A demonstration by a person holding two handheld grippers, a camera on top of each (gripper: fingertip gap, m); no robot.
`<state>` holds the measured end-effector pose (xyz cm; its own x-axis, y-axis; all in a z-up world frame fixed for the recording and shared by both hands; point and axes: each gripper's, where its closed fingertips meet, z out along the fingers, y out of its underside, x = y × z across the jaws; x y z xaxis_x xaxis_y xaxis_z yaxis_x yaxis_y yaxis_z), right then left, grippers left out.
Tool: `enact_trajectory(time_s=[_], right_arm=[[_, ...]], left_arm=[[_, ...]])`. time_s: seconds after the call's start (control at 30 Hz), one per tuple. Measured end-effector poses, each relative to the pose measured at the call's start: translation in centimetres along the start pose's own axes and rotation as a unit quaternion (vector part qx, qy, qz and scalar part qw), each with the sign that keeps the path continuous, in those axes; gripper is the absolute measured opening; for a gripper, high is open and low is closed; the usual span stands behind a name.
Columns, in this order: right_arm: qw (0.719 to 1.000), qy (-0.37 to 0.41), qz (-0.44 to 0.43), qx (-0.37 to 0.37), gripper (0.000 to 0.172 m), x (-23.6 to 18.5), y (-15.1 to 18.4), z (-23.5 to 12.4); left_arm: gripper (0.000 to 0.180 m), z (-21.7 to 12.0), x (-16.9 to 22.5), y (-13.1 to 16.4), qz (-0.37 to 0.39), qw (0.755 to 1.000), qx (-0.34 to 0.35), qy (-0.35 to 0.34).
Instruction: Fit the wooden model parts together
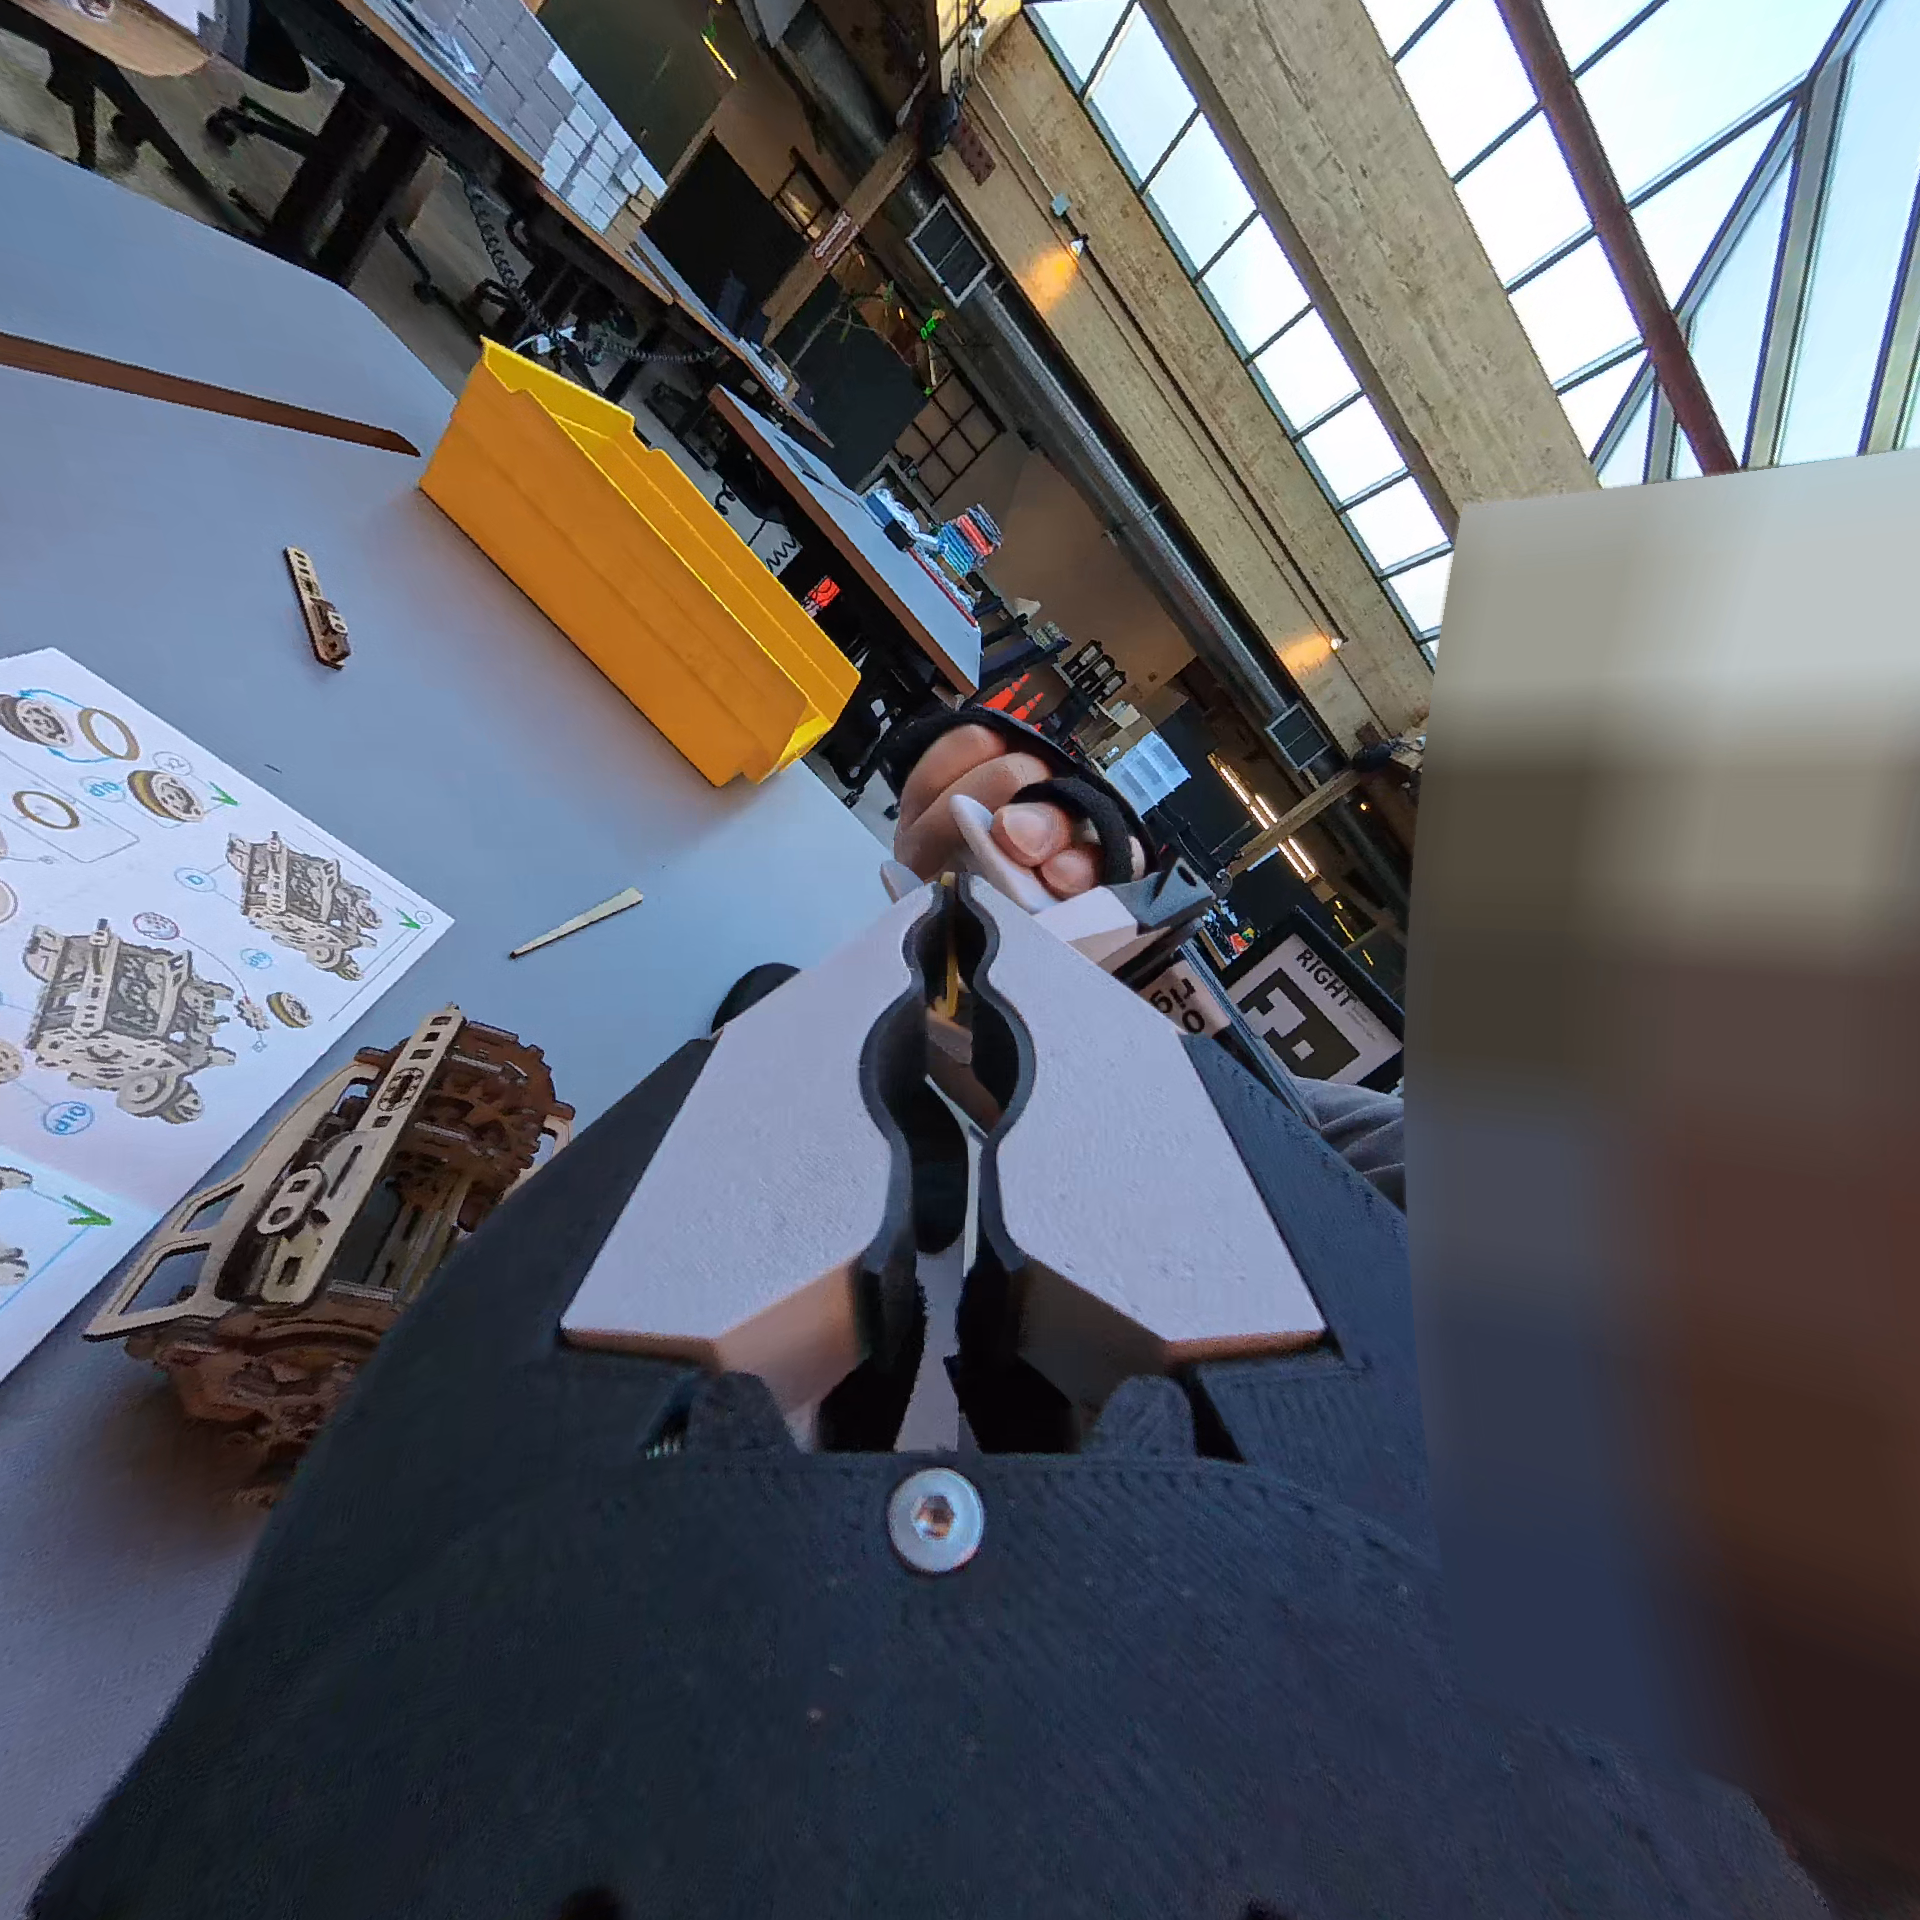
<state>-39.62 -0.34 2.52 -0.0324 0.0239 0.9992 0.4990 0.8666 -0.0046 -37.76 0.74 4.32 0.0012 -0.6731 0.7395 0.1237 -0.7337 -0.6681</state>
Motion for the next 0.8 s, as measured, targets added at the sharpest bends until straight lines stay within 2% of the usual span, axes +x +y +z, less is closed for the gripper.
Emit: enact_trajectory(time_s=[0.03,0.1,0.17,0.2,0.27,0.37,0.47,0.63,0.7,0.8], right_arm=[[1.0,0.006,-0.006,-0.003,0.0,0.1,0.1,-0.1],[1.0,-0.001,0.006,-0.004,0.0,-0.2,0.2,-0.4],[1.0,-0.008,0.028,0.004,0.0,-0.2,0.2,-0.8],[0.999,-0.02,0.041,0.011,0.0,-0.4,0.2,-1.1],[0.996,-0.041,0.068,0.031,0.0,-0.7,0.0,-1.6],[0.986,-0.097,0.113,0.08,0.0,-1.7,-1.1,-2.5],[0.969,-0.141,0.16,0.125,0.0,-2.3,-2.2,-3.3],[0.958,-0.188,0.172,0.129,0.0,-3.1,-2.4,-3.9],[0.955,-0.211,0.173,0.115,0.0,-3.8,-2.2,-3.9],[0.955,-0.22,0.165,0.108,0.0,-4.4,-2.2,-3.9]], left_arm=[[0.0,0.0,-0.2,0.0,-0.003,1.0,0.001,-0.001],[0.01,-0.2,-0.5,-0.3,0.0,1.0,0.01,-0.001],[0.022,-0.5,-1.0,-0.3,0.041,0.999,0.003,-0.019],[0.04,-0.6,-1.3,-0.3,0.084,0.996,-0.013,-0.033],[0.046,-1.2,-1.9,0.1,0.206,0.975,-0.061,-0.063],[0.059,-1.4,-0.6,1.3,0.324,0.936,-0.133,-0.033],[0.06,-1.0,0.9,3.1,0.367,0.902,-0.225,0.016],[0.061,0.6,-0.4,7.0,0.396,0.828,-0.398,0.015],[0.057,1.1,-0.9,7.8,0.404,0.805,-0.433,0.006],[0.045,1.6,-1.8,8.0,0.419,0.788,-0.451,-0.009]])
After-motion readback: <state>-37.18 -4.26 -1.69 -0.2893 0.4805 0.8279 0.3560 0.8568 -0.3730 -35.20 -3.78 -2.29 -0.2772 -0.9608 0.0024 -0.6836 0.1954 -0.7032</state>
